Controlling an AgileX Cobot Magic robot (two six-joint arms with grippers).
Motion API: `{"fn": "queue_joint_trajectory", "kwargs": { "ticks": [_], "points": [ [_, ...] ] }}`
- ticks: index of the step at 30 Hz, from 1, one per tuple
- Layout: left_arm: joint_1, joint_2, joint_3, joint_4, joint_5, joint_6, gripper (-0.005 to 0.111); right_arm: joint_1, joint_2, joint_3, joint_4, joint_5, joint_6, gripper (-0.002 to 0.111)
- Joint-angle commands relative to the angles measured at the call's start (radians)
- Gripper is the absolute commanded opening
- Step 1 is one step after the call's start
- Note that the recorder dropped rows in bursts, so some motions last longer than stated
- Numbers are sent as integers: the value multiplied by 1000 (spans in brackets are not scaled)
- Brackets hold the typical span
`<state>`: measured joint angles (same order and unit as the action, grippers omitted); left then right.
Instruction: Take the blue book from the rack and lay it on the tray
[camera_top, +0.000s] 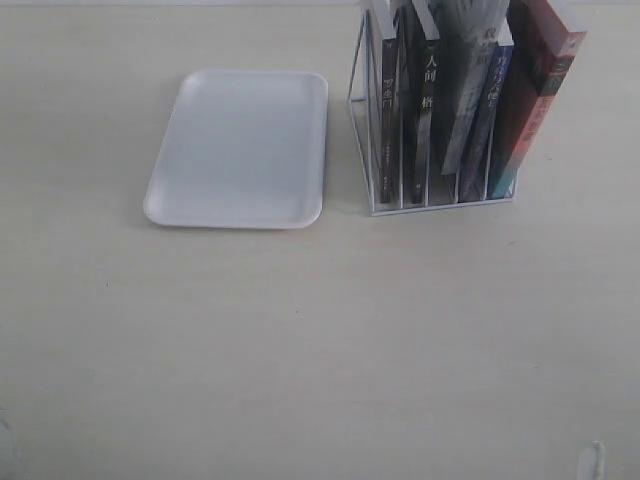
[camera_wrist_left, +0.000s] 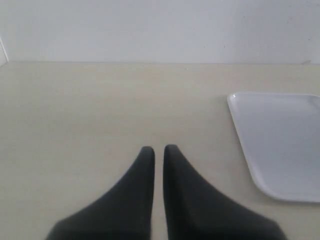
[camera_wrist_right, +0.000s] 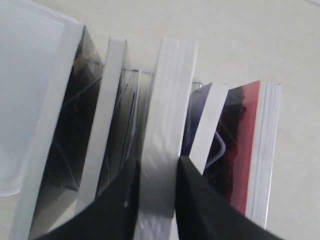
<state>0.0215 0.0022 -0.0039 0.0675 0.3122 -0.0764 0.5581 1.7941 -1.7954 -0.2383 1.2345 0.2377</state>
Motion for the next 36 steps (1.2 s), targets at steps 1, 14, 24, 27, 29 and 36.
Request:
{"fn": "queue_joint_trajectory", "kwargs": {
  "ticks": [1, 14, 24, 27, 29, 36],
  "points": [
    [-8, -2, 4, 2, -6, 2, 6, -3, -16, -12, -22, -13, -8, 0],
    [-8, -2, 4, 2, -6, 2, 6, -3, -16, -12, -21, -13, -6, 0],
    [-8, -2, 4, 2, -6, 2, 6, -3, -16, -12, -19, -13, 3, 0],
    [-8, -2, 4, 2, -6, 2, 6, -3, -16, -12, -18, -13, 20, 0],
    [-8, -2, 4, 2, -6, 2, 6, -3, -16, -12, -18, -13, 20, 0],
    [-8, -2, 4, 2, -6, 2, 6, -3, -8, -12, -21, -13, 22, 0]
  ]
}}
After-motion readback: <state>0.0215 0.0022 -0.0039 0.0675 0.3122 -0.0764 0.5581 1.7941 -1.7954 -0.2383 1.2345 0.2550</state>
